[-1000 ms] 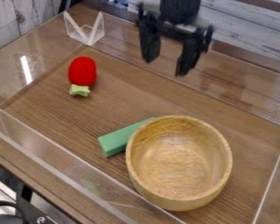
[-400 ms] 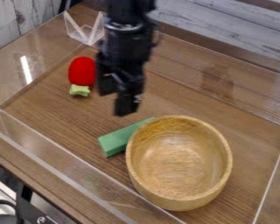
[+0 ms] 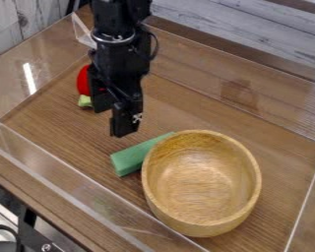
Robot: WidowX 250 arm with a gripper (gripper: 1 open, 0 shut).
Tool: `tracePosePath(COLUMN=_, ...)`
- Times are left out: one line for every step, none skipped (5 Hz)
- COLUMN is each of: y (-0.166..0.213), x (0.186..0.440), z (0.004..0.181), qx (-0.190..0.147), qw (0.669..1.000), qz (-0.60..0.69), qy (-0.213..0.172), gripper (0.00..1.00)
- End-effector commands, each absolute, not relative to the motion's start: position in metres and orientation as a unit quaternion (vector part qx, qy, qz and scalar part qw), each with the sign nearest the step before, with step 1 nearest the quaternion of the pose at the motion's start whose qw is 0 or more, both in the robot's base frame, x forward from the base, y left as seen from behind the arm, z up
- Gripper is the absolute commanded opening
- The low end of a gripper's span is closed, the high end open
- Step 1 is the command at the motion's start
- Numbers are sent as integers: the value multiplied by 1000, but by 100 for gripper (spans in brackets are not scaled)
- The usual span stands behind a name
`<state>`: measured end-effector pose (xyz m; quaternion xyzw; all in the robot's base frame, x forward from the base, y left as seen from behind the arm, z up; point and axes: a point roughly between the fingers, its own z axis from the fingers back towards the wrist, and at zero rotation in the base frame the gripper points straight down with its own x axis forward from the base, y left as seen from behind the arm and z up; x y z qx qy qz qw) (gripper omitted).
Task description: Put the green block in the brown bowl
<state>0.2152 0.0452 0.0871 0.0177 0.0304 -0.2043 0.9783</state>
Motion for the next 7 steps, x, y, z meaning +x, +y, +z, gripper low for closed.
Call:
tracePosePath(y=43, x=211, z=87, qx=31, qw=976, qz=-214, qy=5, gripper=100)
tracePosePath(y=41, x=208, z=77, qx=35, qw=979, qz=-202, qy=3, gripper=100)
tracePosePath(y=36, x=205, z=64, qx=38, qw=981, qz=-193, qy=2, gripper=100)
tracePosePath(y=32, x=203, z=52, qx=39, qw=982, qz=-186, qy=2, gripper=100)
tracePosePath(y=40, x=214, z=42, qx=42, qw=977, qz=-207, qy=-1, gripper=100)
tracePosePath(y=48, x=224, z=35, qx=46, qw=974, qz=-221, qy=-5, gripper=100)
tracePosePath(y=47, x=219, z=32, qx=47, qw=975, qz=-218, qy=-7, gripper=100)
